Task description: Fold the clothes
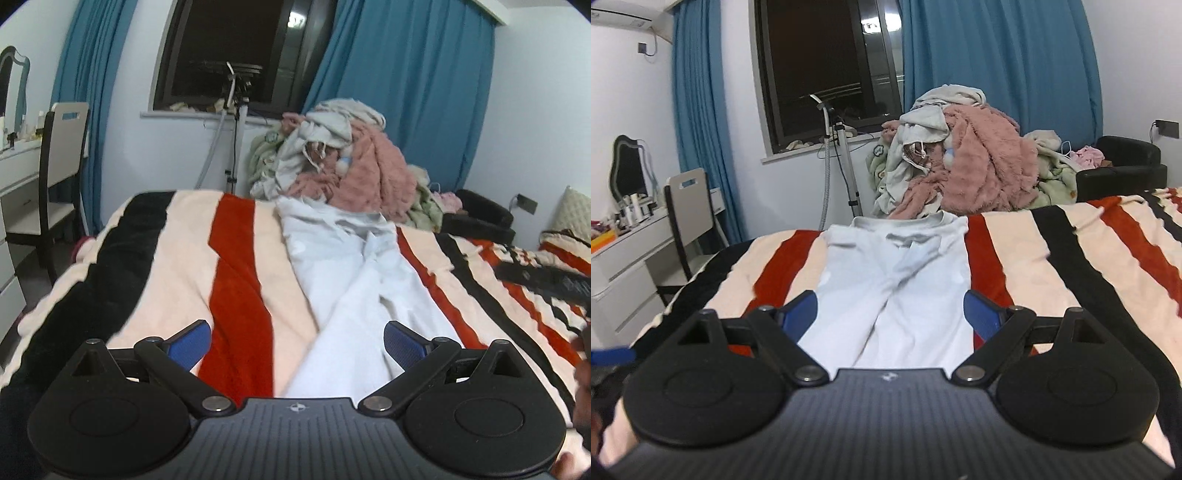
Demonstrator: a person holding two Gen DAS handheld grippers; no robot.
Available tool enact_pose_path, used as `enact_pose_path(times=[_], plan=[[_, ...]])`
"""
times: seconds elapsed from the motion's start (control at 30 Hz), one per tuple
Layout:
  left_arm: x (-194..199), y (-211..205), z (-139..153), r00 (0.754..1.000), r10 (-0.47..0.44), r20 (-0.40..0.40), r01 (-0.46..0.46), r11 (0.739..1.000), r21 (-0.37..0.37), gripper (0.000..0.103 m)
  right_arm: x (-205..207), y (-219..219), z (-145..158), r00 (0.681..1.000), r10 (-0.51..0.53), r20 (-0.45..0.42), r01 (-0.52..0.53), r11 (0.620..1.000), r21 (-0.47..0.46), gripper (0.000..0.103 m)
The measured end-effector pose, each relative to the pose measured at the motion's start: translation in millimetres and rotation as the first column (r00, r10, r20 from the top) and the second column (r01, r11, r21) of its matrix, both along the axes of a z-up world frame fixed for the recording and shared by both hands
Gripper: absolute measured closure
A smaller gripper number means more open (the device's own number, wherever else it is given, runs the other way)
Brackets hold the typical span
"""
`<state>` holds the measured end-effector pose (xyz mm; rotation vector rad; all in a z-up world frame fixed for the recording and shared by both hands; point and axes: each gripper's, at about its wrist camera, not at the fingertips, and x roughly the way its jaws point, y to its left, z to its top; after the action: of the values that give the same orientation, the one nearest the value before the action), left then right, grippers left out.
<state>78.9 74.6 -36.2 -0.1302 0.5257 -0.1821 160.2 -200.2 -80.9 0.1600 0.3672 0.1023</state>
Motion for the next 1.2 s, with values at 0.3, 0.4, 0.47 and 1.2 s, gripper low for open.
enact_pose_path(times=[0.3,0.4,0.47,1.2], plan=[[-14,2,-24,0.986,0.029,-0.163,-0.041,0.997,-0.072,0.002,-85,-12,-24,0.999,-0.003,-0.050,0.007,0.997,0.080,0.031],[-7,17,-31,0.970,0.110,-0.215,-0.127,0.990,-0.066,0.002,-86,-5,-23,0.998,-0.022,-0.051,0.023,1.000,0.012,0.049],[-3,27,-37,0.956,0.142,-0.258,-0.168,0.982,-0.081,0.003,-87,-5,-21,0.999,-0.023,-0.033,0.023,1.000,0.009,0.048],[-31,27,-29,0.936,0.119,-0.330,-0.154,0.985,-0.081,0.101,-99,-73,-11,0.995,-0.103,-0.010,0.102,0.965,0.241,0.011]])
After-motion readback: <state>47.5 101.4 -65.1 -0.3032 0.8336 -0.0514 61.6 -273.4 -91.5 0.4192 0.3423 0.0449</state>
